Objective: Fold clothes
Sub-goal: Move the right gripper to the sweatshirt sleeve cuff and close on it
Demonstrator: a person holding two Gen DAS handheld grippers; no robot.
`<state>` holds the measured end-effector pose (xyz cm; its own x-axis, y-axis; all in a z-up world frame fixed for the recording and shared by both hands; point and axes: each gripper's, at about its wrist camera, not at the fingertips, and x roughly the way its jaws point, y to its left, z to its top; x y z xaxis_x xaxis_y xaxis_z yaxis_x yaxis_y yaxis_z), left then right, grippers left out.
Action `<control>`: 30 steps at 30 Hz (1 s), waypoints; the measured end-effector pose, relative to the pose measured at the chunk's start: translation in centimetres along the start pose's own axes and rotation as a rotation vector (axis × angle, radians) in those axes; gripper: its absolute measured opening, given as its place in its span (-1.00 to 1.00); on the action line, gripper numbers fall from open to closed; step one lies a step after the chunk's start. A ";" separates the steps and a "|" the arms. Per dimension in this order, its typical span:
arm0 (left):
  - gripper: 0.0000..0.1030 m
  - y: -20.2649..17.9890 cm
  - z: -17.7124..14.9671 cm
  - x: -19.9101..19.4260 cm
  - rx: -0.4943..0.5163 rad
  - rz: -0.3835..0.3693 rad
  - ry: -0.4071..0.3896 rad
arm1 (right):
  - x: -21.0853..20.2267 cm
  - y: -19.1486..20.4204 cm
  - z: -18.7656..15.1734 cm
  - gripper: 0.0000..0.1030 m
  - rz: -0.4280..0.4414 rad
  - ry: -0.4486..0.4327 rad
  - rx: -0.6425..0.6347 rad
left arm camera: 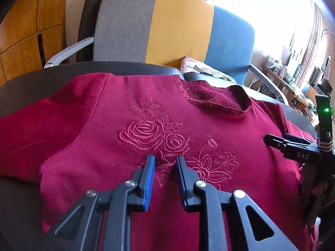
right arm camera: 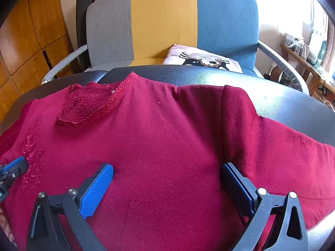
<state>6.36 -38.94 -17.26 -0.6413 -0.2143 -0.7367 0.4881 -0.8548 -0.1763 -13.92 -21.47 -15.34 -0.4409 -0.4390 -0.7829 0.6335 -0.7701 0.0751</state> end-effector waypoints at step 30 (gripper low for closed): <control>-0.59 0.6 0.0 0.1 -0.038 -0.042 -0.002 | -12.2 -34.0 -9.6 0.99 -0.242 -0.220 0.730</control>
<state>6.55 -39.46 -17.44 -0.6630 -0.1791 -0.7269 0.4824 -0.8447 -0.2318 -23.98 14.48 -14.26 -0.6768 -0.2435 -0.6948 -0.0385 -0.9307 0.3637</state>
